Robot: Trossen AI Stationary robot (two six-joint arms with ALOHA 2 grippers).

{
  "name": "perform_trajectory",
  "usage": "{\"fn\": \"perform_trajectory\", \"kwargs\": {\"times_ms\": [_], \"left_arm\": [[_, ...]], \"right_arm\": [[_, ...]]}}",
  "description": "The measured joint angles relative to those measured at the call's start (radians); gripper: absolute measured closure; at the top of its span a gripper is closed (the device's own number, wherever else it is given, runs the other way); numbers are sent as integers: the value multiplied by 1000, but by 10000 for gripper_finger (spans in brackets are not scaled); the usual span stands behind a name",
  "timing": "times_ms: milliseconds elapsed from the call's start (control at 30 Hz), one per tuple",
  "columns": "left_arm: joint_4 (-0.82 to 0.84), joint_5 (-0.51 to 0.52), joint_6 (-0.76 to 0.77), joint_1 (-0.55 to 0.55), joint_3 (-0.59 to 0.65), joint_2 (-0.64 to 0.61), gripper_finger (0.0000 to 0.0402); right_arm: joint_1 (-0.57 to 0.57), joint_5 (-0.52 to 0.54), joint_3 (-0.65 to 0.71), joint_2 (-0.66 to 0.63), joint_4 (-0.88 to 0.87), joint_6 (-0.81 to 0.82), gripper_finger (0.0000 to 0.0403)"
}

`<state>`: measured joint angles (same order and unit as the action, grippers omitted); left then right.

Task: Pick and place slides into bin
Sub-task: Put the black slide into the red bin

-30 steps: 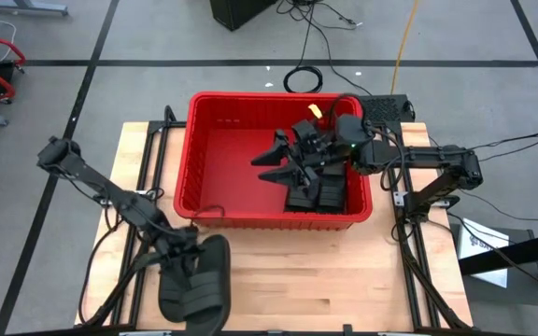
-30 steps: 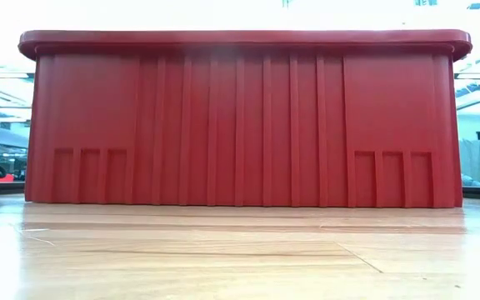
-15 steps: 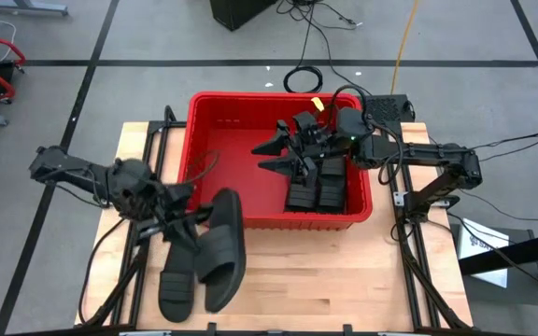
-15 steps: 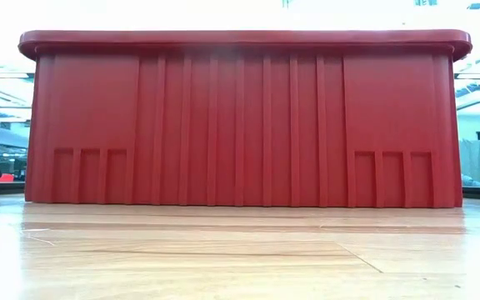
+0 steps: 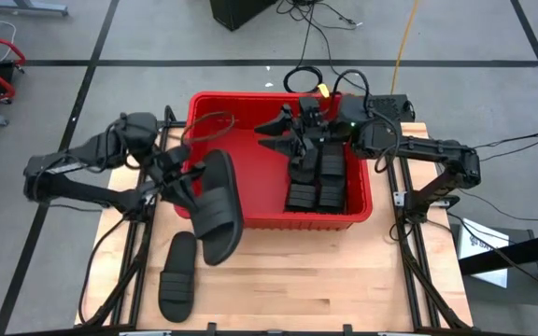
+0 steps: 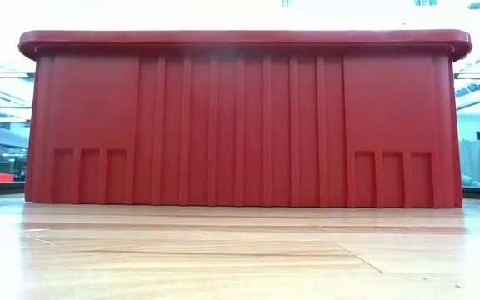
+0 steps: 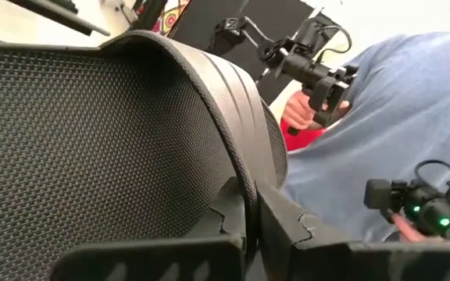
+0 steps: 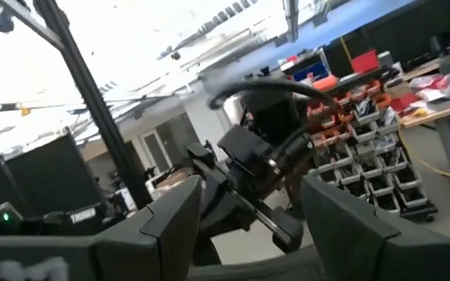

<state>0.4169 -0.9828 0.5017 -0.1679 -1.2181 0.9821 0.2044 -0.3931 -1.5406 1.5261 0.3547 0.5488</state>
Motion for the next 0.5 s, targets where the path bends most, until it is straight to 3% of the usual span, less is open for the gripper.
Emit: {"fn": "perform_trajectory", "kwargs": {"times_ms": [333, 500], "left_arm": [[-19, -303, 4, -275, -2, 95, 397], [-260, -410, 72, -340, -2, 174, 398]], "right_arm": [[96, 0, 0, 0, 64, 49, 193], [142, 6, 0, 0, 62, 50, 193]]}}
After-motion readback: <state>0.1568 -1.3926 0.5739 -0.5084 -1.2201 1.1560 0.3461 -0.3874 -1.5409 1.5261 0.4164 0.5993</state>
